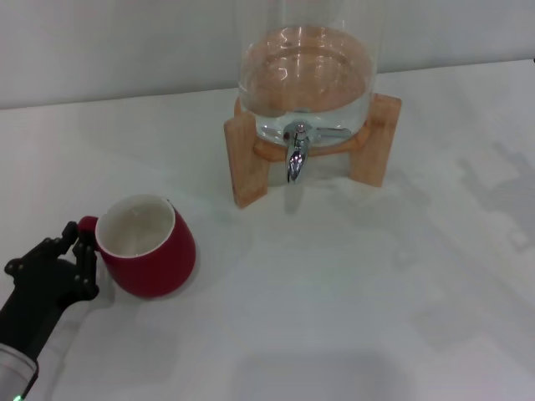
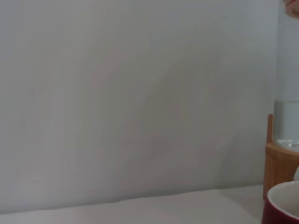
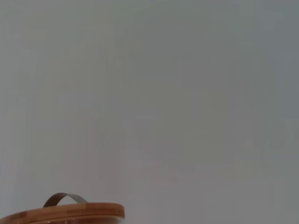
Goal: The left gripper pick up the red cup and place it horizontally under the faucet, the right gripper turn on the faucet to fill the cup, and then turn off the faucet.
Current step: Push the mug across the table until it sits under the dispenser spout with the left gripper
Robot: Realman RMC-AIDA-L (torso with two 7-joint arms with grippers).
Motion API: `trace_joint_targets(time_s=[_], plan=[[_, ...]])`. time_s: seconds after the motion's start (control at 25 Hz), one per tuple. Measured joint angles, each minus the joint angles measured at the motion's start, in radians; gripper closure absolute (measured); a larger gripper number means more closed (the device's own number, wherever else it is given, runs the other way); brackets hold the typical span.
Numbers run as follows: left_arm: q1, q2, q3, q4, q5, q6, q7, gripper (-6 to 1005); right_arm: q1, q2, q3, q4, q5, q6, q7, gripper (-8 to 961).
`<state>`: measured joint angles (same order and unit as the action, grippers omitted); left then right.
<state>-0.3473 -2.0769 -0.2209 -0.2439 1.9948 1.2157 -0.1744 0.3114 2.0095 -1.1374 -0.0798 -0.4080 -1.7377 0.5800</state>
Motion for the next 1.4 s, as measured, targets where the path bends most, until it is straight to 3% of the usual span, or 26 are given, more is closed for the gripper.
trace_joint_targets(time_s=[0.32, 1.4], plan=[[-0.052, 0.0, 0.0, 0.045, 0.064, -0.017, -0.098, 862, -0.003, 0.001, -0.002, 0.004, -0.001, -0.007, 0.005, 198], [-0.179, 0.0, 0.0, 0.069, 0.185, -0.105, -0.195, 862, -0.007, 0.002, -0.002, 0.008, -0.007, -0.035, 0.017, 199]])
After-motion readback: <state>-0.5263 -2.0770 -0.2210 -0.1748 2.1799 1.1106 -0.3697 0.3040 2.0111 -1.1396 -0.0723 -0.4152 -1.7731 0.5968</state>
